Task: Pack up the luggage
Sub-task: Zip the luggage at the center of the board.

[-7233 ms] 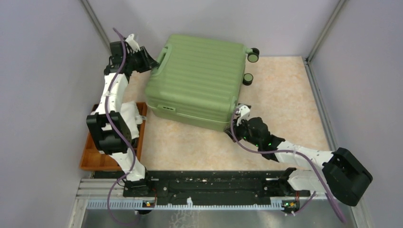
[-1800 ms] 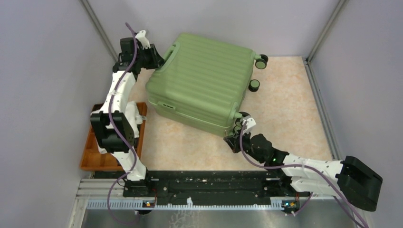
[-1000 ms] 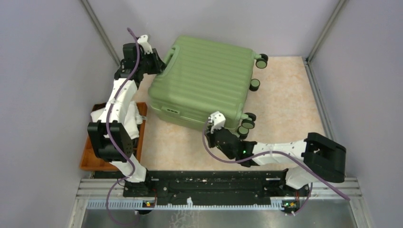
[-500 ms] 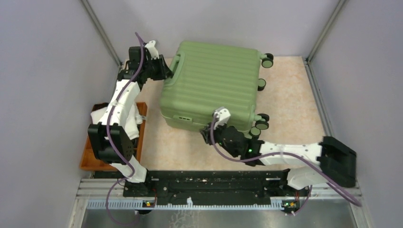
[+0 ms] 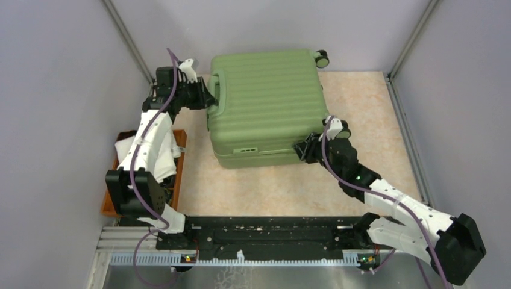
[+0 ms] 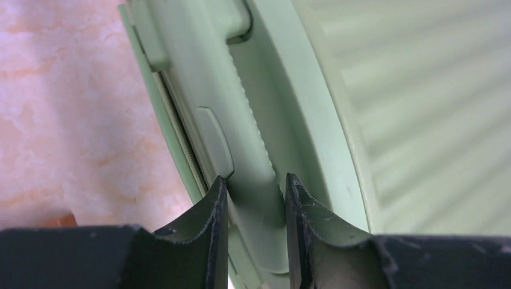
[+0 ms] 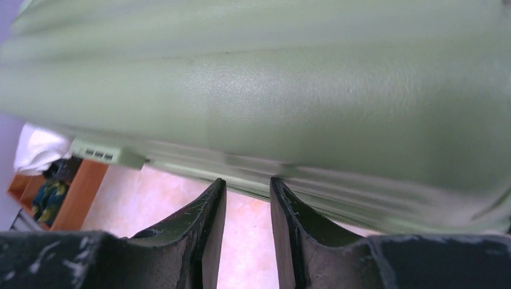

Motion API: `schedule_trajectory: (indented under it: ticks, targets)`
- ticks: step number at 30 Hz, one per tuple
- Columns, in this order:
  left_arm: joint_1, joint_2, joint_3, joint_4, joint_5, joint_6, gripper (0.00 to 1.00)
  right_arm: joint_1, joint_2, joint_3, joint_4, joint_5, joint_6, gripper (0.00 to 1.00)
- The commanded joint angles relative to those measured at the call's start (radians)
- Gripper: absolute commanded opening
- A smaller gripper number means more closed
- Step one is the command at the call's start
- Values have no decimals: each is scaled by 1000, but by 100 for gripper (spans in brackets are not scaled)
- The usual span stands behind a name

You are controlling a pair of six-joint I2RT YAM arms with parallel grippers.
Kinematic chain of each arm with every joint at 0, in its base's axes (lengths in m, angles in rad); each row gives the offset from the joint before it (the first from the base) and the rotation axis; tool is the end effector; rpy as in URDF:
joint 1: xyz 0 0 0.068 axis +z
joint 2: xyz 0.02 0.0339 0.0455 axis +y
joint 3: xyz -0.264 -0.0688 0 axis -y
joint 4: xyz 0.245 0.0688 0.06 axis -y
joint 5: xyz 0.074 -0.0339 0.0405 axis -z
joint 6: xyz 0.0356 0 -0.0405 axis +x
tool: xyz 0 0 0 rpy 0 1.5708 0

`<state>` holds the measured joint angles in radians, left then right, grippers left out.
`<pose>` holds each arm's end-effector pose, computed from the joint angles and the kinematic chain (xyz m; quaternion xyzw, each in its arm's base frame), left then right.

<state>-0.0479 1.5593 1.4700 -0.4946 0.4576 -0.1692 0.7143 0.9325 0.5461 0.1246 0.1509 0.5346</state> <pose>0.3536 -0.0327 0.3570 0.0552 0.8627 -0.2486 0.4370 0.1680 0.1386 0.2605 -0.0253 0.7920 0.3064 0.5274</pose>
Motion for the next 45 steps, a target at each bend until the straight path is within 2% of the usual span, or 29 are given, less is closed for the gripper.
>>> schedule_trajectory:
  ticks: [1, 2, 3, 5, 6, 8, 10, 13, 16, 20, 23, 25, 30, 32, 34, 35, 36, 37, 40, 43, 45]
  targets:
    - [34, -242, -65, 52, 176, 125, 0, -122, 116, 75, 13, 11, -102, 34]
    - [66, -247, -72, 55, 175, 126, 0, -123, 141, 96, 12, -12, -115, 33]
    - [99, -242, -67, 57, 181, 126, 8, -122, 155, 116, 1, -27, -124, 33]
    - [148, -208, -28, 43, 196, 141, 44, -123, 155, 127, -11, -36, -127, 33]
    - [161, -184, 6, 19, 192, 156, 57, -123, 143, 121, -18, -28, -127, 33]
    - [185, -137, 75, -49, 195, 206, 73, -124, 103, 92, -45, 3, -136, 35]
    - [209, -106, 119, -114, 207, 258, 81, -128, 40, 58, -79, 42, -140, 38]
    - [226, -86, 75, -203, 251, 423, 82, -157, -36, -5, -119, 67, -135, 42]
    - [230, -82, -52, -216, 207, 578, 79, -217, -89, -58, -152, 56, -124, 46]
    - [232, -51, -113, -272, 266, 642, 79, -246, -126, -108, -155, 46, -126, 49]
    - [228, -60, -153, -191, 323, 644, 79, -248, -123, -125, -138, 40, -139, 50]
    - [227, -84, -197, -125, 332, 724, 80, -248, -125, -131, -139, 55, -145, 50]
    - [227, -176, -316, -45, 284, 1140, 84, -269, -142, -146, -139, 54, -151, 51]
    - [226, -247, -429, 61, 275, 1305, 88, -286, -142, -155, -132, 37, -134, 51]
    - [226, -323, -581, 247, 293, 1420, 96, -312, -139, -167, -103, 3, -107, 51]
    - [223, -350, -658, 374, 300, 1402, 98, -326, -138, -169, -95, -15, -92, 51]
    - [222, -363, -671, 414, 314, 1366, 98, -341, -138, -170, -91, -33, -83, 51]
    - [221, -351, -637, 387, 333, 1322, 98, -349, -139, -168, -89, -52, -80, 51]
    - [230, -212, -400, 195, 380, 977, 99, -360, -152, -160, -98, -61, -89, 51]
    - [239, -38, -144, -173, 520, 842, 99, -363, -168, -165, -98, -53, -119, 51]
    - [245, 25, -86, -249, 593, 733, 99, -364, -169, -171, -94, -58, -130, 51]
